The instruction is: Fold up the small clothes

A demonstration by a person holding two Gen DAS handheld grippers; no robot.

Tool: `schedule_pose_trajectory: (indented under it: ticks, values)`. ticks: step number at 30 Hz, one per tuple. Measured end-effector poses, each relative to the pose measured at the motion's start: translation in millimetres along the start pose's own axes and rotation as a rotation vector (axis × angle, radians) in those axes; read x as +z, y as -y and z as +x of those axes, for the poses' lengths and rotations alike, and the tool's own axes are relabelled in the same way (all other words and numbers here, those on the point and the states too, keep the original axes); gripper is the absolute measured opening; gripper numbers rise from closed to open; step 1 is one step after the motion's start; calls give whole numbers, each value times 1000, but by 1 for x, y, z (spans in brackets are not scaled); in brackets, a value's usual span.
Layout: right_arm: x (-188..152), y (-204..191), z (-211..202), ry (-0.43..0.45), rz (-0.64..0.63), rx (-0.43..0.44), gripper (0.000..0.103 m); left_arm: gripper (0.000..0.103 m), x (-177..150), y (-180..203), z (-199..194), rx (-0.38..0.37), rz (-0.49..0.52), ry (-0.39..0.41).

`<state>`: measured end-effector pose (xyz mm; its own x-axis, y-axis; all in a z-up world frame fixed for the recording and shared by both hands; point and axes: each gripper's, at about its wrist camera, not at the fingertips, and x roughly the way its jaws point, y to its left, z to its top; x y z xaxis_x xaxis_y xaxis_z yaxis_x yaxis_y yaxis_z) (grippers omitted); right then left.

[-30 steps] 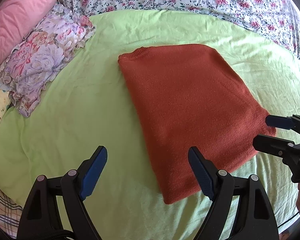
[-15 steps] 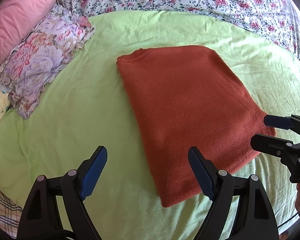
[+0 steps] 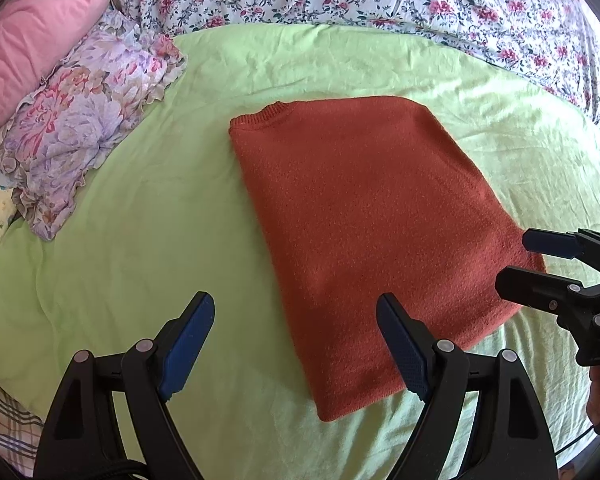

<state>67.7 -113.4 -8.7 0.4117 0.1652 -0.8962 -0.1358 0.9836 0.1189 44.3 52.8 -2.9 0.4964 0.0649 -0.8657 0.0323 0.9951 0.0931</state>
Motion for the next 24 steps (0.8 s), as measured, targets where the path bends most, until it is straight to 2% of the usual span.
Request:
schedule_pose_trajectory:
  ticks: [24]
  values:
    - [4, -7, 2, 12, -3, 1, 86, 84, 3, -5, 2, -5, -13, 1]
